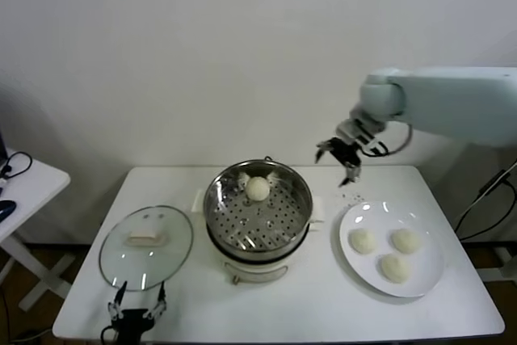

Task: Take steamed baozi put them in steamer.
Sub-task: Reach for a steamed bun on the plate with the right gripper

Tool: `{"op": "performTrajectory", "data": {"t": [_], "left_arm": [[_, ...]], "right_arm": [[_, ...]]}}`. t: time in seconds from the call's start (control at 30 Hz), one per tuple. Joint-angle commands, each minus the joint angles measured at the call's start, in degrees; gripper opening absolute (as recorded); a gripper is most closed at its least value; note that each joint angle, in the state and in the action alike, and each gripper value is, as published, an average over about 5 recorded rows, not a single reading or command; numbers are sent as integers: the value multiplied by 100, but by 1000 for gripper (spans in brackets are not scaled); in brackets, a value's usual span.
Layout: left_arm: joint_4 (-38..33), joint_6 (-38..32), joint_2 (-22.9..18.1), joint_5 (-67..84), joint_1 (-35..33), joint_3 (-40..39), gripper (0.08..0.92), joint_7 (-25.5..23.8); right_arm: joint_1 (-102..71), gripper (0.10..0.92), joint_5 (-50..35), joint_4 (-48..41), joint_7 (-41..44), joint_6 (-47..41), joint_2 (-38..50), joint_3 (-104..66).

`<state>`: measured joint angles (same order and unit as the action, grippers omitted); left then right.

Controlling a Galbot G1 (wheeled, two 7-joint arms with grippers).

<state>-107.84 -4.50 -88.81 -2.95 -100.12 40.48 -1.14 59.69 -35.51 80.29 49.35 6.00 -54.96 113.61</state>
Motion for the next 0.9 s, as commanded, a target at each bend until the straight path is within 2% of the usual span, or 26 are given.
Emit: {"op": "performTrajectory", "data": {"t": [0.03,0.2,0.37,0.7,0.9], "left_arm": [[26,-33,-3,-56,38,-10,823,13],[81,-56,30,-51,26,42,823,18],[157,-65,52,-43,40,104,823,27],[320,-114,40,-89,67,109,823,38],[334,-123,36,-116,58,119,823,40]], "right_arm": [[1039,823,-1830,1933,-903,-2965,1575,1984],[-72,823,-1586,1870,-1163,-3345,1825,1224],[-1116,823,-897,1285,-1289,-3368,1781,431],[-2629,823,446,188,-1205,-2895,1622,-898],[-3028,823,711,-273,-1066,-2589,1383,-1324]]}}
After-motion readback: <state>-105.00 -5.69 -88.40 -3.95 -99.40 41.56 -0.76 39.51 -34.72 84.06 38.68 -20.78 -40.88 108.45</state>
